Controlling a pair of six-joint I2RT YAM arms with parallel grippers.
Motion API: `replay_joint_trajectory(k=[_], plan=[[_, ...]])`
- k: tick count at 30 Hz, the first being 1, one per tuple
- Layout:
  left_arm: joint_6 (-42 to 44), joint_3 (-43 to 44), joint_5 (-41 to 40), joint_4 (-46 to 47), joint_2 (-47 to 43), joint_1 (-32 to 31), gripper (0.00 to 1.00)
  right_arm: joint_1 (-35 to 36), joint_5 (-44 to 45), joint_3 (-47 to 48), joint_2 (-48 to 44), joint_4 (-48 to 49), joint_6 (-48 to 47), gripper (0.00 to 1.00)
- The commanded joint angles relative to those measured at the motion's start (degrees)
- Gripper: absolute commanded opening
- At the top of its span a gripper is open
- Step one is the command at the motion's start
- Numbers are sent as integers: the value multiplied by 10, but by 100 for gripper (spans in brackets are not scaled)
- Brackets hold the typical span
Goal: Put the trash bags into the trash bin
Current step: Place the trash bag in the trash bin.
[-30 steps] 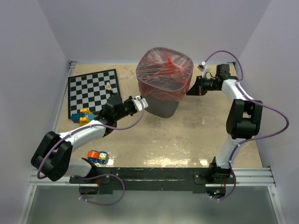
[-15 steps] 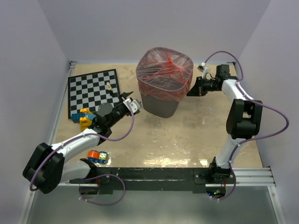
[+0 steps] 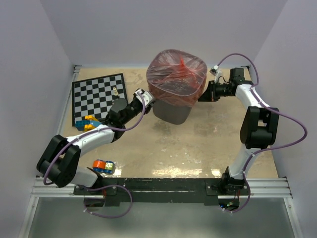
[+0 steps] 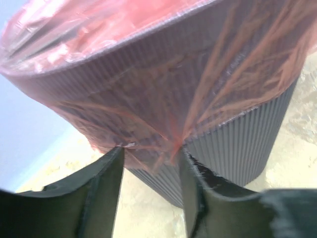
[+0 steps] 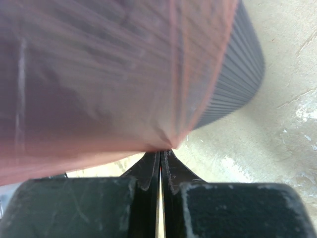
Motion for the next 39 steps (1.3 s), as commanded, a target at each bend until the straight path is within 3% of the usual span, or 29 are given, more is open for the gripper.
replay_joint_trajectory(k=[1, 8, 13, 28, 31, 33, 34, 35, 36, 38, 39], plan=[[-31, 53, 26, 43, 24, -2, 46, 3, -3, -1, -30, 8, 10, 0], [-25, 77, 56, 22, 43, -2, 0, 3, -2, 2, -30, 10, 16, 0], [-24, 62, 59, 17, 38, -2, 0, 3, 22, -4, -30, 14, 15, 0], [103, -8, 63, -74, 48, 3, 0, 10, 62, -15, 4, -1, -36, 0], [85, -13, 59, -70, 38, 10, 0, 12, 69, -22, 2, 6, -22, 0], [21, 4, 57, -84, 30, 30, 0, 12, 86, -17, -8, 4, -22, 0], [-23, 26, 66, -113, 30, 47, 13, 11, 96, -10, -13, -5, -26, 4], [-78, 53, 95, -144, 37, 78, 35, 11, 104, 1, -20, -13, -34, 13], [-122, 83, 152, -173, 45, 109, 49, 9, 118, 13, -27, -25, -41, 32], [-180, 133, 244, -215, 71, 165, 56, 3, 150, 35, -51, -49, -74, 54], [-191, 151, 280, -219, 80, 183, 57, -3, 166, 42, -65, -60, -87, 60]])
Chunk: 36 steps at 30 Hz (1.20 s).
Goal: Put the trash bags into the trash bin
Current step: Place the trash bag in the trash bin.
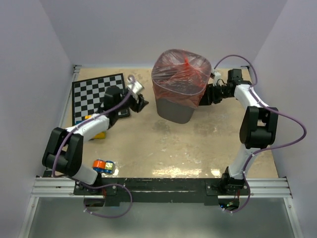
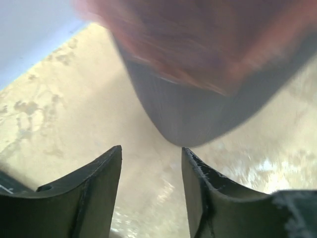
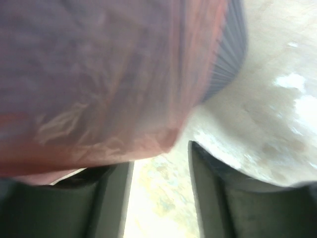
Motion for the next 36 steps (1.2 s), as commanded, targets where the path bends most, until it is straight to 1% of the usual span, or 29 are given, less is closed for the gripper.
replay_joint_trajectory(k=[1, 2, 3, 6, 7, 9, 12, 13, 14, 15, 16, 18, 22, 27, 32, 34, 36], plan=[[-162, 106, 175, -35, 30, 106, 58, -23, 69, 53, -83, -42, -59, 63], [-186, 110, 181, -6, 34, 121, 58, -35, 83, 55, -99, -45, -60, 64], [-210, 116, 171, 20, 42, 130, 58, -46, 98, 55, -113, -46, -53, 65], [-242, 158, 105, 68, 90, 132, 60, -55, 144, 58, -155, -47, -44, 65], [-265, 179, 84, 89, 110, 130, 60, -55, 142, 54, -168, -34, -32, 65], [-326, 224, 66, 130, 159, 128, 64, -54, 121, 48, -191, 6, -6, 65], [-430, 274, 54, 183, 215, 120, 67, -54, 36, 55, -201, 65, 38, 66], [-458, 287, 64, 201, 226, 119, 69, -54, -3, 61, -199, 76, 46, 70], [-477, 299, 74, 205, 235, 116, 71, -52, -50, 66, -196, 85, 47, 81], [-487, 309, 84, 201, 239, 112, 72, -48, -86, 73, -192, 94, 50, 99], [-497, 309, 96, 207, 239, 107, 75, -43, -106, 82, -187, 93, 49, 99], [-507, 298, 130, 221, 236, 96, 75, -33, -131, 93, -177, 87, 46, 99], [-513, 242, 179, 256, 199, 63, 74, -9, -130, 97, -156, 91, 48, 98], [-509, 156, 196, 254, 130, 41, 73, 5, -151, 102, -127, 110, 86, 98], [-467, 90, 196, 197, 52, 40, 72, -6, -158, 110, -100, 92, 82, 98], [-452, 70, 183, 170, 24, 43, 71, -15, -166, 117, -89, 90, 91, 98], [-443, 63, 158, 120, -1, 61, 72, -32, -168, 129, -80, 91, 112, 98]])
